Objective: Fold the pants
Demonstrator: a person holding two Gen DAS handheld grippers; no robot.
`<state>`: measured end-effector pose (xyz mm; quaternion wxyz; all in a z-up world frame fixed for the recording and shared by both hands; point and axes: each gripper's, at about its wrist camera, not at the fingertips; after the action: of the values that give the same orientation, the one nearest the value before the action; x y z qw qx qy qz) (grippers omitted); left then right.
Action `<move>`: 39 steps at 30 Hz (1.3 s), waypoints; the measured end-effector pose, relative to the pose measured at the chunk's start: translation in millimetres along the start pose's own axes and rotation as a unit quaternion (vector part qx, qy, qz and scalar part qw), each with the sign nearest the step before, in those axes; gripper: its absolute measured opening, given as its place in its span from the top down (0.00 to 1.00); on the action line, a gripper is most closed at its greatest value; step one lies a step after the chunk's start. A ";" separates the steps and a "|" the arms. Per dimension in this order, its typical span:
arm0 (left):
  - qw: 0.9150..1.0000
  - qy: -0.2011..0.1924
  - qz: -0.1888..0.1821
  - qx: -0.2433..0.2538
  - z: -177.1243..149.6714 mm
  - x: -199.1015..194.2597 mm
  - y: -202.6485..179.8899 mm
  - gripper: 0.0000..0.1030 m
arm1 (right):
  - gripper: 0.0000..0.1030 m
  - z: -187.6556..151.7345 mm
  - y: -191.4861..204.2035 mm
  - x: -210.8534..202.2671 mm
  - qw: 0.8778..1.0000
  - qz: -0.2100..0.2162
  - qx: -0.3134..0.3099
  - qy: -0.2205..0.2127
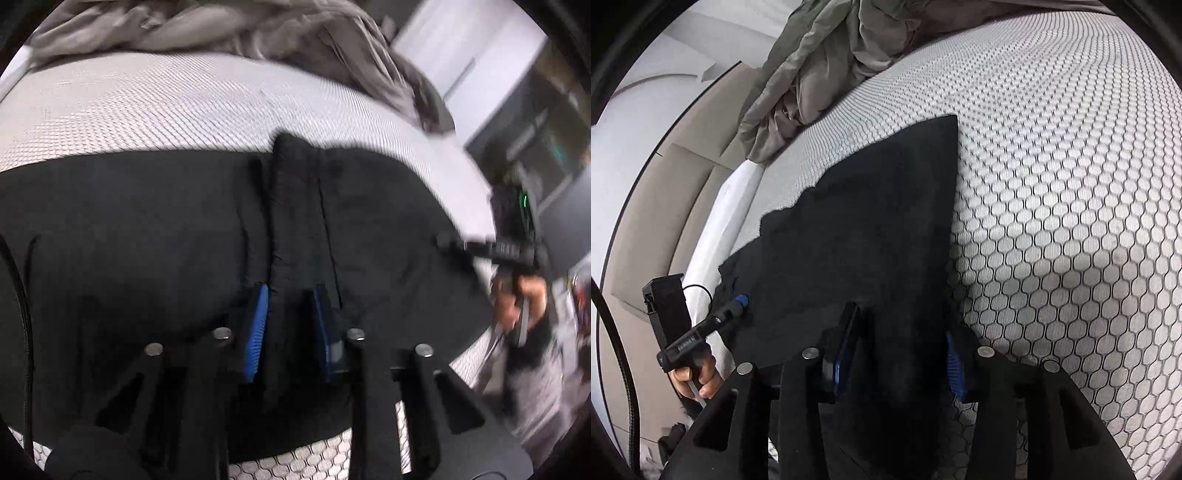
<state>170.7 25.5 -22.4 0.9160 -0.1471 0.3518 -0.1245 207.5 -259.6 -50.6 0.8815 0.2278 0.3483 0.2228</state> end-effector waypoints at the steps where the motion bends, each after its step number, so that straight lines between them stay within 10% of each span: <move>1: 1.000 0.004 0.007 0.015 -3.9 -2.2 -3.9 0.81 | 0.59 -1.7 0.4 -0.6 1.000 -0.002 -0.005 -0.001; 11: 0.999 0.010 0.024 0.038 -14.7 -21.3 -3.1 0.85 | 0.55 -2.3 7.9 13.9 1.000 0.009 -0.016 0.004; 15: 0.999 0.008 0.030 0.039 -13.7 -18.7 -6.2 0.85 | 0.90 -3.5 4.4 15.4 1.000 0.020 0.016 -0.014; 17: 0.999 0.004 0.032 0.042 -14.4 -19.6 -10.3 0.85 | 0.92 5.7 23.0 1.4 0.999 0.000 -0.024 -0.046; 25: 0.996 -0.051 0.074 0.001 -24.3 -70.5 7.4 0.73 | 0.68 7.3 16.1 6.5 0.992 -0.111 -0.046 -0.025; 32: 0.948 -0.174 0.187 -0.191 -59.1 -155.7 91.5 0.24 | 0.40 3.6 42.2 -53.6 0.987 -0.114 -0.049 -0.099; 35: 0.929 -0.191 0.172 -0.264 -71.8 -163.8 121.2 0.18 | 0.14 -11.2 58.5 -79.2 0.986 -0.079 -0.041 -0.139; 39: 0.907 -0.203 0.144 -0.340 -76.0 -152.9 151.3 0.18 | 0.14 -28.0 65.8 -94.5 0.984 -0.054 -0.040 -0.166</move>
<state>27.5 202.4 -37.4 0.8700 -0.4193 0.1969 0.1687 109.9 -252.4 16.2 0.9461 0.2073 0.2001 0.1477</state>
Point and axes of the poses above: each gripper's, at about its wrist camera, not at the fingertips, and x roughly the way its jaws point, y to its left, z to its top, and after that the axes turned 14 degrees about -y, right-handed
